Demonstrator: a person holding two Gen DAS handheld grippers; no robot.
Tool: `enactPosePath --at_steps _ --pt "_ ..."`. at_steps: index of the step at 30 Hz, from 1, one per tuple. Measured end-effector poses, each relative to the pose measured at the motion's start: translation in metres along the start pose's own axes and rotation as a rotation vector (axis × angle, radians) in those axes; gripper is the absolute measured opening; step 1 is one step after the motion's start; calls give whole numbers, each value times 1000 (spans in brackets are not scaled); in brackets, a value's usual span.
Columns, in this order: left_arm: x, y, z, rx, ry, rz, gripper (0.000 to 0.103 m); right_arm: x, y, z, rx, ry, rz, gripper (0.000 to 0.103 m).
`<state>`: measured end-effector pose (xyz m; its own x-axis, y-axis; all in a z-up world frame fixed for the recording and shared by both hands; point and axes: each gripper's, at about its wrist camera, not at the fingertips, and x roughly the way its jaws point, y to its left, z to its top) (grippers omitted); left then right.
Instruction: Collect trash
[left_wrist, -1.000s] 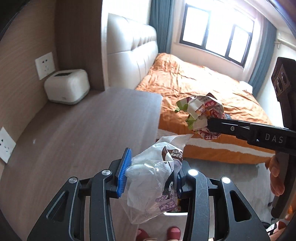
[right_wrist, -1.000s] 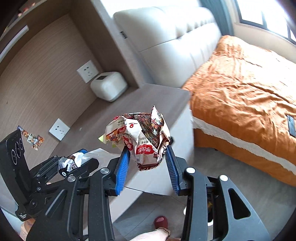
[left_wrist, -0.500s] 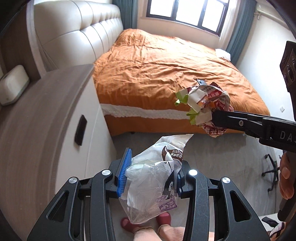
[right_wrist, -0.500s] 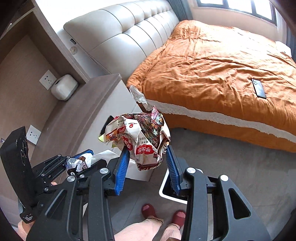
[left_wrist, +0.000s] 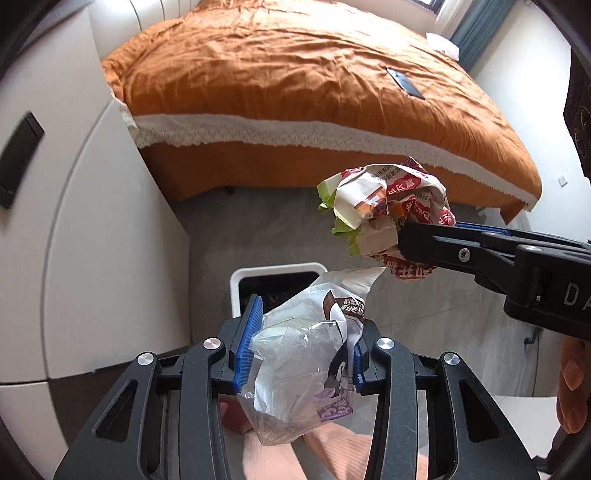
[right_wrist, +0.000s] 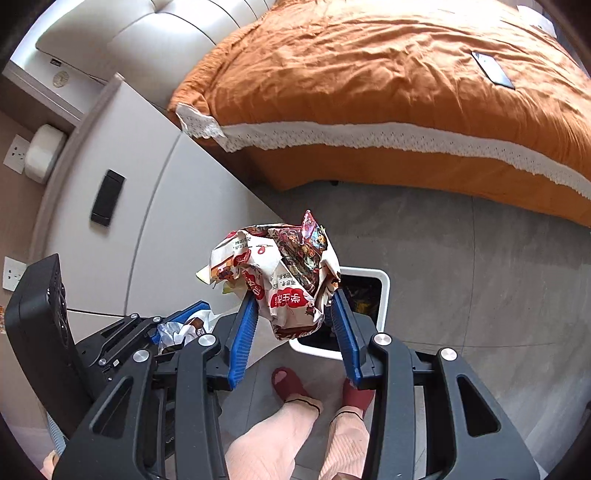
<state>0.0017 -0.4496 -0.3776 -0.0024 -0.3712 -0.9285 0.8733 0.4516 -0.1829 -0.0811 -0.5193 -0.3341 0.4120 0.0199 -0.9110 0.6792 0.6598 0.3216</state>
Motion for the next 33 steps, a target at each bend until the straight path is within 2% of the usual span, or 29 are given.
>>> enactPosePath --at_steps 9,14,16,17,18,19,27,33 --pt "119 27 -33 -29 122 -36 40 127 -35 -16 22 137 -34 43" --pt "168 42 -51 -39 179 -52 40 183 -44 -29 -11 202 -73 43" --pt "182 47 -57 -50 206 -77 45 199 -48 -34 -20 226 -91 52" --pt "189 49 -59 -58 225 -99 51 205 -50 -35 -18 238 -98 75" --pt "194 51 -60 -64 234 -109 77 210 -53 -37 -14 240 -107 92" --pt "197 52 -61 -70 235 -105 95 213 -54 -38 -13 237 -126 94" --pt "198 55 -59 -84 254 -88 98 208 -56 -42 27 247 -150 98" --pt "164 53 -58 -107 234 -76 98 180 -46 -38 35 224 -144 98"
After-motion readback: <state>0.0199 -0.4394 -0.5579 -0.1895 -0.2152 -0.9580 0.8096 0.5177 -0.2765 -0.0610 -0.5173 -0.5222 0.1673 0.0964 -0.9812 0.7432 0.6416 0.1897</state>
